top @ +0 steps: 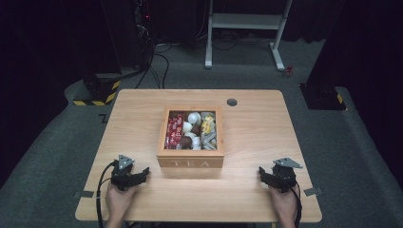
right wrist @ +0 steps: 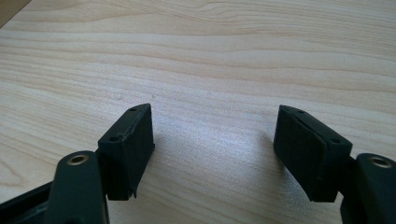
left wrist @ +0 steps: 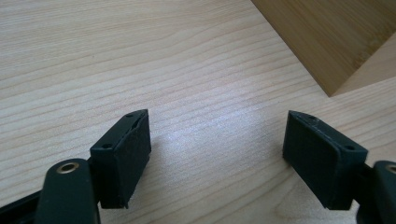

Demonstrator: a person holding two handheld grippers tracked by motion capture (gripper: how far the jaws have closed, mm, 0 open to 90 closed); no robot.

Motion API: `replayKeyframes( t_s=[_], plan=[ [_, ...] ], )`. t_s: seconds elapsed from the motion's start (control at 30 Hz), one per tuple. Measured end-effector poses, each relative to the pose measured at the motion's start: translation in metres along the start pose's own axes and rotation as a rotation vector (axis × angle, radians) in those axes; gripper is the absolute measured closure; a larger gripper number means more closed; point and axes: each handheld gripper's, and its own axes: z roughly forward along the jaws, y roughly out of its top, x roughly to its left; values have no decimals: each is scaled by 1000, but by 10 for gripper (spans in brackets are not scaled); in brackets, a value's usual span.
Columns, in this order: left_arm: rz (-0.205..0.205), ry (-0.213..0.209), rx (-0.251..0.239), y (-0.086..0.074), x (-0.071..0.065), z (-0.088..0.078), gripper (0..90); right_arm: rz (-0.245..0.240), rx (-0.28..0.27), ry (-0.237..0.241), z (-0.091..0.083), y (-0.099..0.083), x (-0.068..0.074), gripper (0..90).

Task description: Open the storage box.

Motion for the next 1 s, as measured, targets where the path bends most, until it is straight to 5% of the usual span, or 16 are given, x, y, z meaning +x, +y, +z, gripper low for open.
replayKeyframes(
  t_s=[0.53, 1.0],
  plan=[
    [3, 5, -4, 0, 0, 0, 244, -1, 0, 0, 0, 0, 0, 283],
    [28, -11, -11, 0, -5, -6, 365, 2, 1, 2, 0, 0, 0, 281]
  ],
)
